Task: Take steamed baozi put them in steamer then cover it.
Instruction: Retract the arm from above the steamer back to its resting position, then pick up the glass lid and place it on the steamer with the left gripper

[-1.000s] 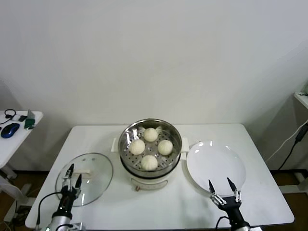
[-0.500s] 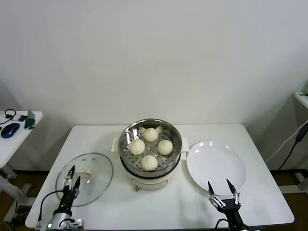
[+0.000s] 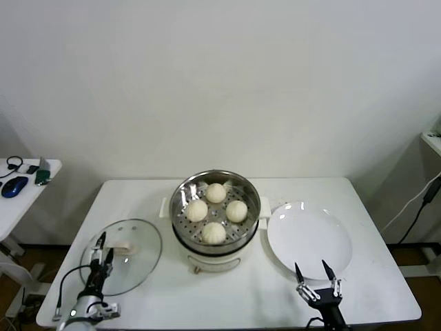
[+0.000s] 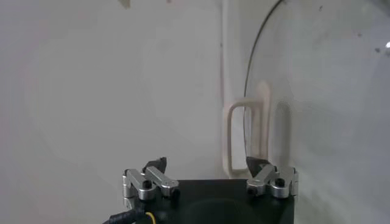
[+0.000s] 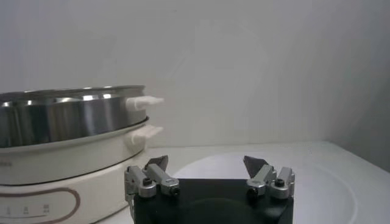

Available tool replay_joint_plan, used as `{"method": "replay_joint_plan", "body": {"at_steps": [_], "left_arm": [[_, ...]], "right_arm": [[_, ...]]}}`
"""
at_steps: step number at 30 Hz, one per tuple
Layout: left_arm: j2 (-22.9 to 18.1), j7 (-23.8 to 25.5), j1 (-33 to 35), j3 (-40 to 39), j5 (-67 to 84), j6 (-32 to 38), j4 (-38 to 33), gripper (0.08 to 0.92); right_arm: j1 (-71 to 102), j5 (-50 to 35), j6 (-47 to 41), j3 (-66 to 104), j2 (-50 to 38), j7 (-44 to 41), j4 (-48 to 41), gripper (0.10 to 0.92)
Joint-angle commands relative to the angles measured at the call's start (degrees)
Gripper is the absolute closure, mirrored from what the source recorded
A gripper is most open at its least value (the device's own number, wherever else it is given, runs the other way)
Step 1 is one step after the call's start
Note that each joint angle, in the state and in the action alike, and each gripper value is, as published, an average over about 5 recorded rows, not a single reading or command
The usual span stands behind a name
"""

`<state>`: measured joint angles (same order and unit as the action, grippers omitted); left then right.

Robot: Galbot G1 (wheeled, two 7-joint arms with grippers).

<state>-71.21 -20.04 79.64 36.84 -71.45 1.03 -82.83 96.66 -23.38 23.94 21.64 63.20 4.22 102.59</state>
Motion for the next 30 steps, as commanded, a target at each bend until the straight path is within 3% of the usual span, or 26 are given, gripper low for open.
{"method": "replay_joint_plan", "body": {"at_steps": [1, 19, 25, 30], "left_arm": [[-0.17, -0.36, -1.67, -0.6, 0.11, 0.11, 2.0, 0.195], [-0.89, -0.29, -2.56, -0.61, -0.75, -0.93, 2.61, 0.693], [0.07, 1.19, -0.8, 0.23, 3.5, -3.41, -5.42, 0.842], [5.15, 5.96, 1.47, 0.33, 10.41, -10.19, -15.88, 0.856]], "right_arm": [[-0.11, 0.63, 0.13, -0.6, -0.08, 0.18, -0.1, 0.203], [-1.95, 1.79, -0.53, -2.82, -1.25, 1.56, 0.31, 0.203], [-2.43, 2.29, -1.5, -2.88, -1.28, 2.13, 0.62, 0.203], [-2.59, 4.3, -3.79, -2.74, -1.28, 3.76, 0.98, 0.203]]}}
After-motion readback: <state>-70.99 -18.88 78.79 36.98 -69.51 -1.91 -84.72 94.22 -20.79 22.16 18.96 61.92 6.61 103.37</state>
